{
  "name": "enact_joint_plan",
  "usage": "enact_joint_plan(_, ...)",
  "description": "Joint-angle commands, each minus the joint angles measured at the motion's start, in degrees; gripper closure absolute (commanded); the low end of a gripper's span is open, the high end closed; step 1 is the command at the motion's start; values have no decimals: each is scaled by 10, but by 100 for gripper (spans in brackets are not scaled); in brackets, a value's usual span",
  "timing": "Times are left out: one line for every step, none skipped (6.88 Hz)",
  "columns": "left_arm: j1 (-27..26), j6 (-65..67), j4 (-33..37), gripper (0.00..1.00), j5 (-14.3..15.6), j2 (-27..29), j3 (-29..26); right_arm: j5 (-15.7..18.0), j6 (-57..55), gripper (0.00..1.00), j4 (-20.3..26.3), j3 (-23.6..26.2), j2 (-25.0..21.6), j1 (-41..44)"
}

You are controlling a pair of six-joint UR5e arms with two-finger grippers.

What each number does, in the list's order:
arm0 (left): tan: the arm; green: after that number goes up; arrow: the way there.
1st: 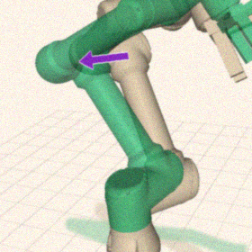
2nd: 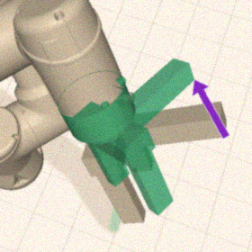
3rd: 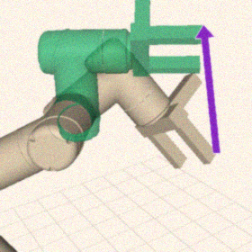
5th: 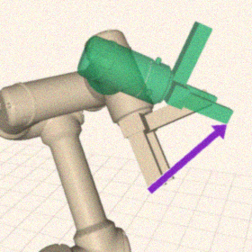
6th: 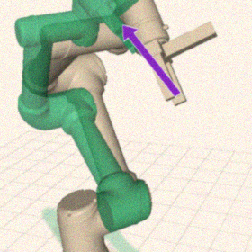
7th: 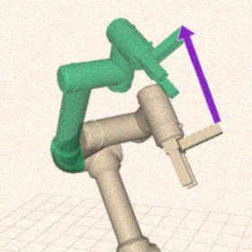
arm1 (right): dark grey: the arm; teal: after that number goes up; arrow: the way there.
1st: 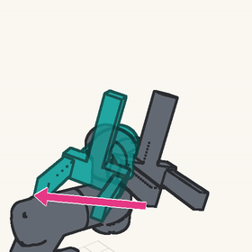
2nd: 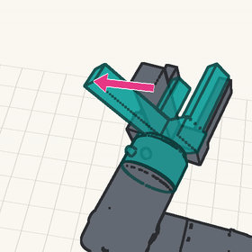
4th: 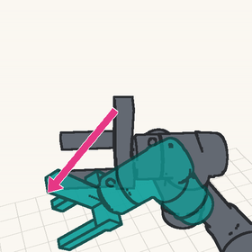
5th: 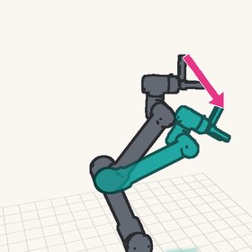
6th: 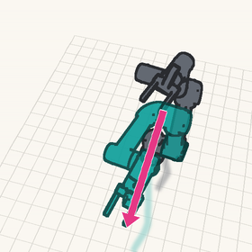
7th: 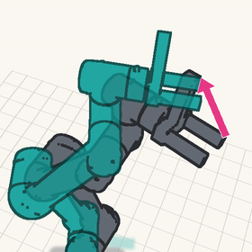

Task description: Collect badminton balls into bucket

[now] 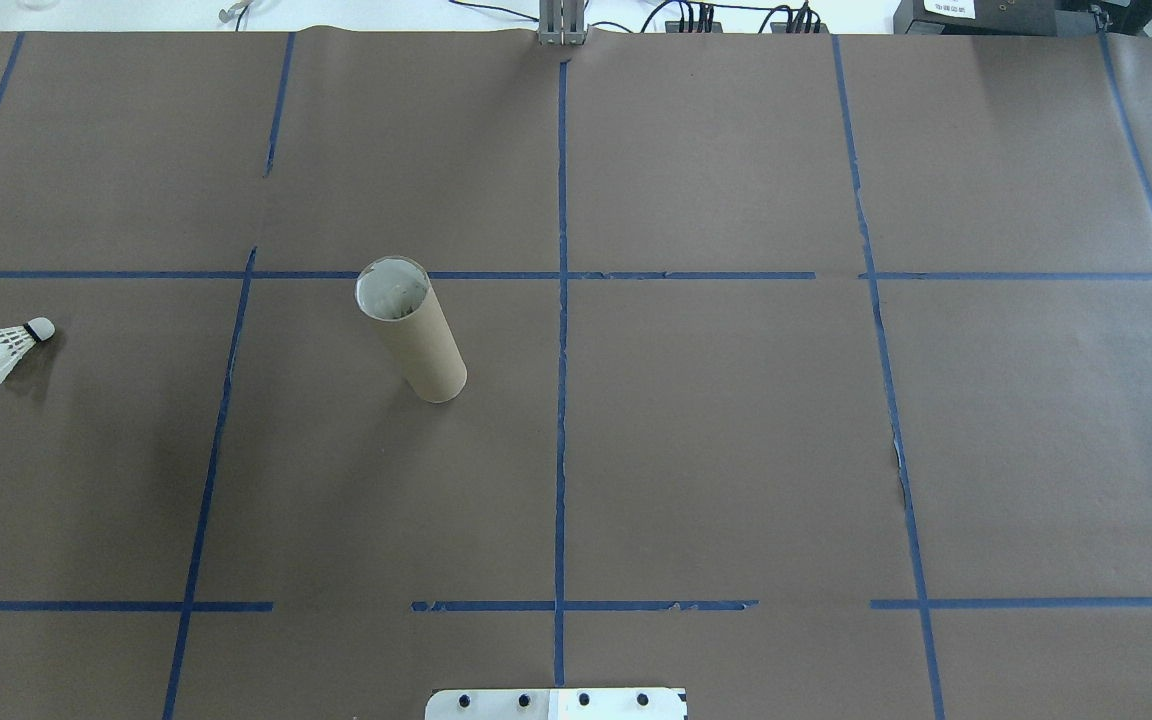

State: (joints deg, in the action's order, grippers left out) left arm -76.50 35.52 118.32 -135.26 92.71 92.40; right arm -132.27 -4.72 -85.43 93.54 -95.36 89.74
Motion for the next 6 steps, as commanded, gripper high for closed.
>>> enact_joint_plan(35,98,162,0,4,-14,-30,0,0,0,0,0,0,0)
enact_joint_plan(36,104,222,0,2,-18,-69,0,0,0,0,0,0,0)
enact_joint_plan(36,115,243,0,2,-37,-78,0,0,0,0,0,0,0)
enact_joint_plan(36,136,255,0,1,-45,-84,1,1,0,0,0,0,0)
enact_joint_plan(36,177,290,0,2,-60,-98,0,1,0,0,0,0,0)
enact_joint_plan(36,214,387,0,9,-70,-149,1,0,0,0,0,-1,1)
